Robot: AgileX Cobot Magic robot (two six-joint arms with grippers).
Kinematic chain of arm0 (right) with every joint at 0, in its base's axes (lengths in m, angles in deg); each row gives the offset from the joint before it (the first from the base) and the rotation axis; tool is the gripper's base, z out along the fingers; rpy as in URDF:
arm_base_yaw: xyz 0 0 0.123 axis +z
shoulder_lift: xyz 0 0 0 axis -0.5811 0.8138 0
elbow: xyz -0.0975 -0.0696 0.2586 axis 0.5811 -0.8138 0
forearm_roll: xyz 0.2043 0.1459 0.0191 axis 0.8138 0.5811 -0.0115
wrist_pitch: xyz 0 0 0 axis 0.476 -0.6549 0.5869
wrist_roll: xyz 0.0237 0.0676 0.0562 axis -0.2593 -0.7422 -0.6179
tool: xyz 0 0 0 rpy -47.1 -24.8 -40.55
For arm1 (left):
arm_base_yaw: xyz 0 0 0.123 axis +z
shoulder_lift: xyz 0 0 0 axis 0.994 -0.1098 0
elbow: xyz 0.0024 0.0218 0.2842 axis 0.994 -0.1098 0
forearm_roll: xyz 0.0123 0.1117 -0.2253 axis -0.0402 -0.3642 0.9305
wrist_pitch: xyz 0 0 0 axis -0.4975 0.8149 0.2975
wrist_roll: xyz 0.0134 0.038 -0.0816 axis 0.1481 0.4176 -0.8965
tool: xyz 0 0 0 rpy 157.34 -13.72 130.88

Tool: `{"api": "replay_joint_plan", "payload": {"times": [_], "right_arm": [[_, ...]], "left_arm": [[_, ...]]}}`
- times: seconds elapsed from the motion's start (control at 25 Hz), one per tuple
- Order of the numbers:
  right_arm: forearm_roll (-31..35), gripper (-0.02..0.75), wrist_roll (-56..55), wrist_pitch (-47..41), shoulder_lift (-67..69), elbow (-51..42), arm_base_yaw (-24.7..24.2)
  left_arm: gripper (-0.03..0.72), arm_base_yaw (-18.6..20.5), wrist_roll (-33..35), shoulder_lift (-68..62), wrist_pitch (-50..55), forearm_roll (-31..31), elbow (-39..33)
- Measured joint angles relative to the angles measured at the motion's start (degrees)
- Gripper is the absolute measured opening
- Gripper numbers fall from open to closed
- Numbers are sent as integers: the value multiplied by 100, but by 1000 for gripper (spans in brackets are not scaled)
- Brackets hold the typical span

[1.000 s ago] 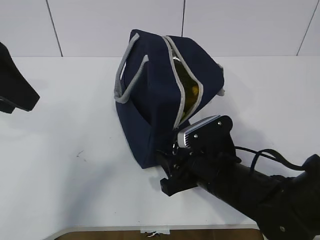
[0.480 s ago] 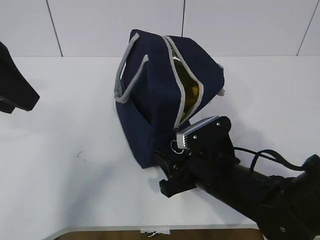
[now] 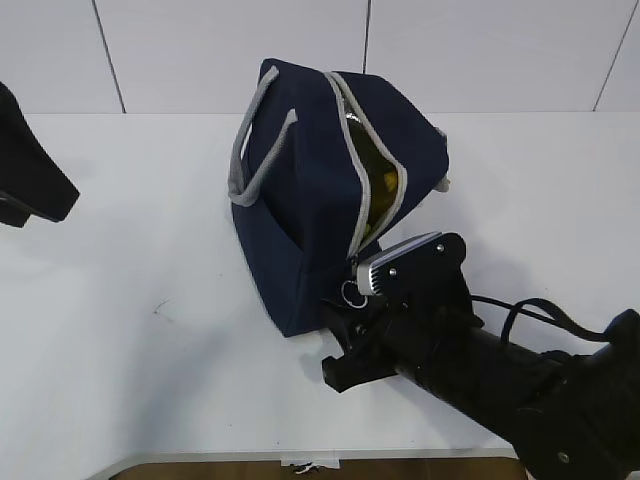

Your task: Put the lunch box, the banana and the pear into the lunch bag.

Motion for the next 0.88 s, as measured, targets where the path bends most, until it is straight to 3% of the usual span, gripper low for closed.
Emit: {"api": "replay_joint_plan", "payload": {"times": [0.16, 0.24, 0.28, 0.6, 0.8, 0.88], "right_arm": [[14, 284, 0, -21, 0, 0, 0], [14, 284, 0, -21, 0, 0, 0], [14, 205, 0, -21, 0, 0, 0], [14, 176, 0, -40, 0, 0, 0], [17, 5, 0, -40, 0, 0, 0], [27, 1, 0, -40, 0, 0, 0]], "left_arm": [[379, 0, 0, 0, 0, 0, 0], [379, 0, 0, 0, 0, 0, 0], [379, 0, 0, 0, 0, 0, 0], [375, 0, 0, 0, 0, 0, 0], [370, 0, 0, 0, 0, 0, 0], [370, 0, 0, 0, 0, 0, 0]]}}
